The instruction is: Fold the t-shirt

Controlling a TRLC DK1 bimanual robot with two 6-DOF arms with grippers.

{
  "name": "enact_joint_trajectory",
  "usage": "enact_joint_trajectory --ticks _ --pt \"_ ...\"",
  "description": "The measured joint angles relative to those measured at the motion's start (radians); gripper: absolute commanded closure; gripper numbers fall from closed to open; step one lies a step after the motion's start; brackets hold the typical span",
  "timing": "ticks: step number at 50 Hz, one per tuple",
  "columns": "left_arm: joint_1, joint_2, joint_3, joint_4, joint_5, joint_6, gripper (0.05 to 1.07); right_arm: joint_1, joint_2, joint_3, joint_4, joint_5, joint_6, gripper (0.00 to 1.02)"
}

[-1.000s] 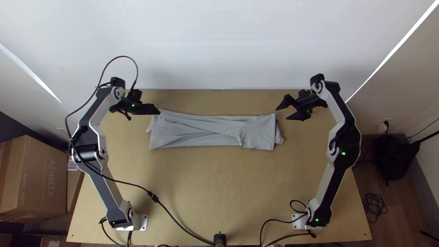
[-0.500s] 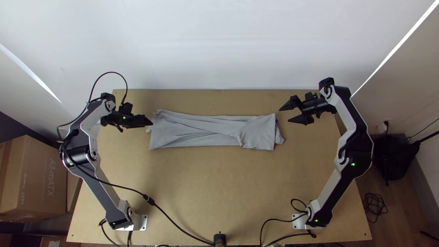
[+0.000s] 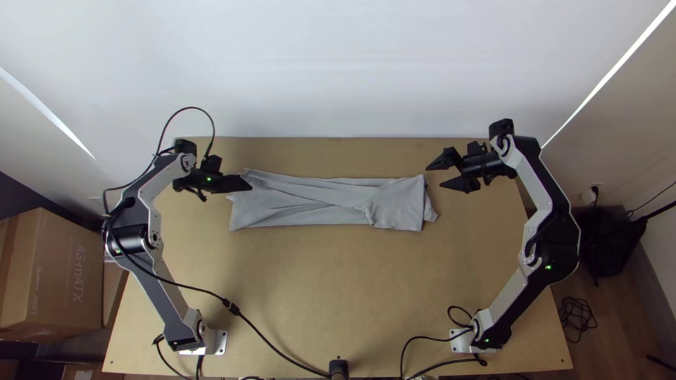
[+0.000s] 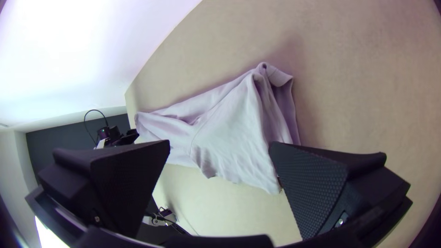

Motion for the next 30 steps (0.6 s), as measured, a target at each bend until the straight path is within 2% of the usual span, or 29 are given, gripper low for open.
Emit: enact_joint_trajectory --ticks 4,7,10,13,17,18,30 --pt "-0.030 0.000 -0.005 0.029 0.000 -0.028 0.15 0.008 -0.019 -0.022 0.019 0.000 0.011 0.03" --pt "-0.045 0.000 -0.009 0.050 0.000 -0.048 0.25 0.014 -0.035 -0.036 0.027 0.000 0.020 0.03" --pt "-0.053 0.000 -0.015 0.068 0.000 -0.063 0.39 0.016 -0.051 -0.053 0.042 0.000 0.031 0.03" --pt "-0.057 -0.004 -0.029 0.087 0.000 -0.075 0.60 0.020 -0.066 -0.066 0.052 0.000 0.038 0.03" --pt "-0.056 -0.015 -0.057 0.095 -0.003 -0.084 1.00 0.020 -0.087 -0.088 0.071 0.000 0.044 0.04" --pt "-0.055 -0.018 -0.065 0.095 -0.004 -0.084 1.05 0.020 -0.094 -0.095 0.075 0.000 0.045 0.04" --pt "0.039 -0.071 -0.130 0.101 -0.003 -0.089 1.05 0.020 -0.141 -0.175 0.118 0.000 0.055 0.04"
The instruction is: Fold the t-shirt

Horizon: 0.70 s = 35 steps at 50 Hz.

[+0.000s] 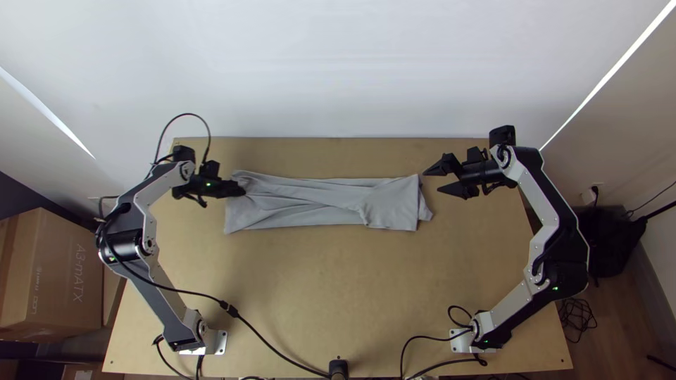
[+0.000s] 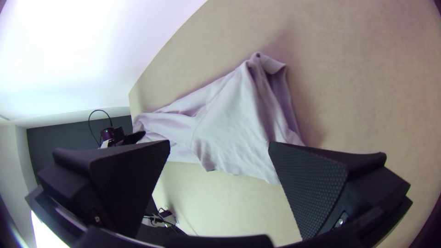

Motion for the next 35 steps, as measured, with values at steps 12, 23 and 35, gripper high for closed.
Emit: enact_joint_trajectory --ticks 12,23,35 --pt "0.230 -0.032 0.002 -0.106 -0.001 0.109 1.05 0.014 -0.029 -0.083 0.056 0.000 0.010 0.04" --pt "0.362 -0.032 0.123 -0.290 -0.005 0.199 1.05 0.032 -0.055 -0.126 0.090 0.000 0.033 0.04" --pt "0.313 -0.098 0.229 -0.449 -0.009 0.216 1.05 0.039 -0.086 -0.159 0.111 0.000 0.036 0.04"
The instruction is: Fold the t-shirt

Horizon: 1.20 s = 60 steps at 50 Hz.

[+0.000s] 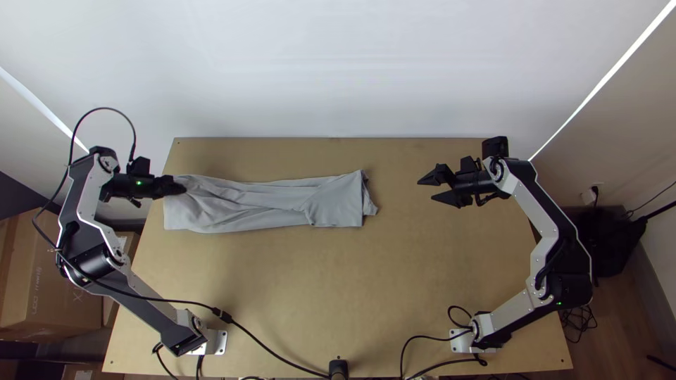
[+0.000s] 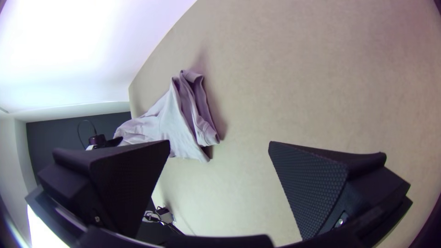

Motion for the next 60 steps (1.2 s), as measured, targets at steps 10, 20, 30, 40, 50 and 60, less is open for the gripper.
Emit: enact_joint_trajectory --ticks 10,20,30,40,50,60 --pt "-0.191 -0.103 0.051 -0.015 0.000 -0.078 1.05 -0.001 -0.022 -0.011 0.003 0.000 0.000 0.04" --pt "-0.396 -0.106 0.164 -0.016 0.000 -0.214 1.05 -0.025 -0.056 -0.026 0.002 0.000 0.000 0.04" --pt "-0.593 -0.054 0.294 0.002 -0.027 -0.352 1.05 -0.043 -0.071 -0.040 0.002 0.000 0.000 0.04" --pt "-0.761 0.035 0.351 0.053 -0.079 -0.449 1.05 -0.043 -0.079 -0.057 0.002 0.000 0.000 0.04" --pt "-0.875 0.151 0.415 0.073 -0.114 -0.514 1.05 -0.043 -0.090 -0.071 0.002 0.000 0.000 0.04" --pt "-0.953 0.267 0.519 0.089 -0.132 -0.562 1.05 -0.043 -0.095 -0.095 0.003 0.000 0.000 0.04"
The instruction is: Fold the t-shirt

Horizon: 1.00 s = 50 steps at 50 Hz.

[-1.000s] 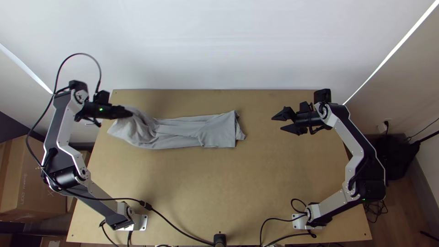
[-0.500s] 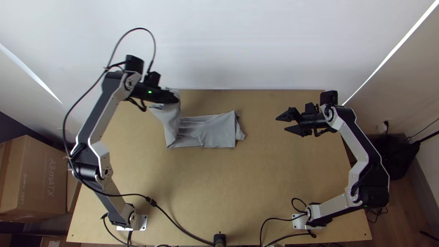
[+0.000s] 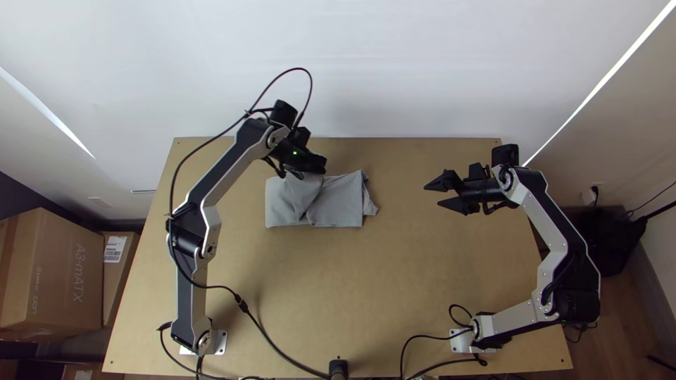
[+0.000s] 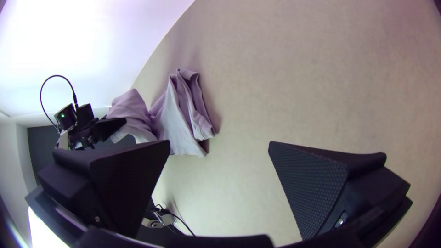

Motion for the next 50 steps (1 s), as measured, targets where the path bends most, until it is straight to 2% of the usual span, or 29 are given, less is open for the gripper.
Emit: enact_joint_trajectory --ticks 6,7,8,9,11,12,13,21,30,40,50 --pt "-0.043 0.050 0.025 0.052 -0.019 -0.032 1.04 0.000 -0.014 -0.025 0.004 0.000 0.004 0.04" --pt "-0.052 0.059 0.031 0.058 -0.024 -0.035 0.99 0.000 -0.016 -0.029 0.005 0.000 0.005 0.04" --pt "-0.060 0.068 0.035 0.063 -0.027 -0.037 0.86 0.000 -0.020 -0.034 0.006 0.000 0.007 0.04" --pt "-0.068 0.078 0.039 0.072 -0.031 -0.041 0.65 0.000 -0.023 -0.040 0.007 0.000 0.007 0.04" --pt "-0.086 0.094 0.044 0.092 -0.032 -0.050 0.17 0.000 -0.031 -0.049 0.011 0.000 0.009 0.04" --pt "-0.095 0.101 0.046 0.103 -0.034 -0.053 0.06 0.000 -0.035 -0.055 0.014 0.000 0.014 0.04" --pt "-0.105 0.108 0.047 0.115 -0.034 -0.059 0.10 0.000 -0.040 -0.060 0.019 0.000 0.016 0.04" --pt "-0.185 0.134 0.047 0.286 -0.034 -0.108 0.10 0.021 -0.064 -0.122 0.096 0.009 0.043 0.04" --pt "-0.240 0.121 0.061 0.425 -0.033 -0.175 0.10 0.102 -0.064 -0.179 0.151 0.049 0.059 0.04" --pt "-0.236 0.039 0.061 0.423 -0.034 -0.201 0.10 0.153 -0.061 -0.181 0.187 0.079 0.063 0.04" --pt "-0.212 -0.011 0.061 0.298 -0.034 -0.178 0.10 0.166 -0.041 -0.122 0.187 0.080 0.063 0.04"
